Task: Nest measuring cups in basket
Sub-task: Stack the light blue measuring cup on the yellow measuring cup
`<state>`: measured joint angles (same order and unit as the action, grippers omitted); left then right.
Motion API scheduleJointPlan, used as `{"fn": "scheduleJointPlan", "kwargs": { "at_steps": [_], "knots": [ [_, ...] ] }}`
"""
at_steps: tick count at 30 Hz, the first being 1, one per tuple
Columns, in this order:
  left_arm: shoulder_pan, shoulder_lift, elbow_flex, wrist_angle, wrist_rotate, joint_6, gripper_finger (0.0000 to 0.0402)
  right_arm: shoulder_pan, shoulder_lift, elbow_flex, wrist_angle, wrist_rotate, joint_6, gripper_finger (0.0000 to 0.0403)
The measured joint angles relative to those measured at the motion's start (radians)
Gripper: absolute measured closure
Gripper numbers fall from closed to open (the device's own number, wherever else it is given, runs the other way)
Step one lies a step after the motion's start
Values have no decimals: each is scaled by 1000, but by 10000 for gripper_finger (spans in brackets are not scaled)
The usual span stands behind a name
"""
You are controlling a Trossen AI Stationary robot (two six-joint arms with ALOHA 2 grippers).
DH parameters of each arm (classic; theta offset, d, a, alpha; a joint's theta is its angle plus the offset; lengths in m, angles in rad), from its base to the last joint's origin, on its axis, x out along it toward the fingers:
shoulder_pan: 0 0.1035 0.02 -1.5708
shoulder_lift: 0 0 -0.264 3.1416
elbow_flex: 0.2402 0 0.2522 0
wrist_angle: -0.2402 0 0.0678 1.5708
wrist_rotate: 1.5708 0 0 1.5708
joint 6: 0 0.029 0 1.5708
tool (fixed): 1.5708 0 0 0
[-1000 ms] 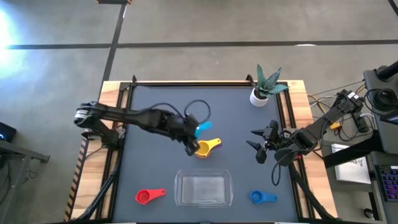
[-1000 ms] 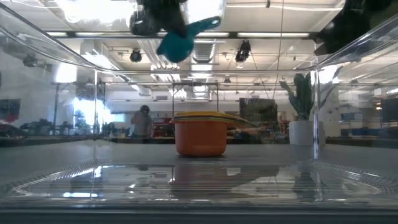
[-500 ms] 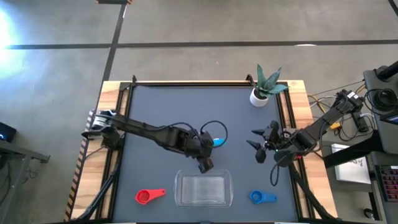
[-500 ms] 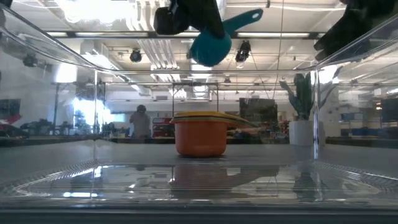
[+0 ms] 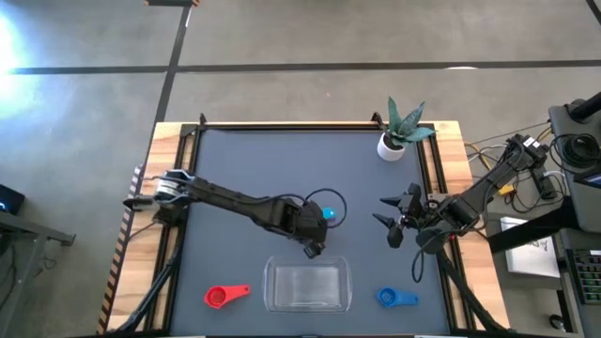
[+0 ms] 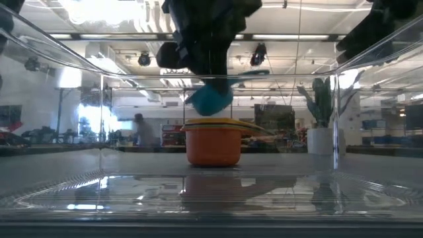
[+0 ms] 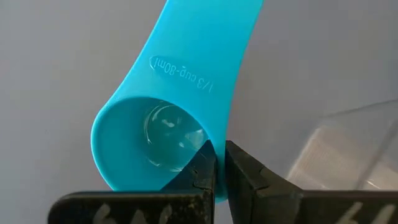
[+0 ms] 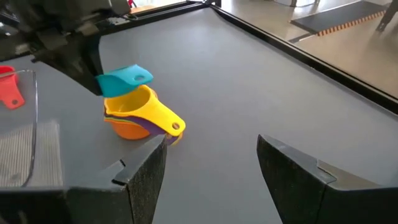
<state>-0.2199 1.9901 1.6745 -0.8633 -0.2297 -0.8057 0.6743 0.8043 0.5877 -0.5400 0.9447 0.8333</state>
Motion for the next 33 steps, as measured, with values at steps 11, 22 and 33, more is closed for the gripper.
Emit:
{"fn": "scheduleJointPlan", "kwargs": {
  "at_steps": [11,22,33],
  "knots": [
    [18,17,-1,-37,33,-8,398,0,0,0,0,0,-3,165],
    [27,17,-1,-15,30,-15,398,0,0,0,0,-1,4,165],
    [41,24,-1,2,30,-5,398,0,0,0,0,-1,18,165]
  ]
}}
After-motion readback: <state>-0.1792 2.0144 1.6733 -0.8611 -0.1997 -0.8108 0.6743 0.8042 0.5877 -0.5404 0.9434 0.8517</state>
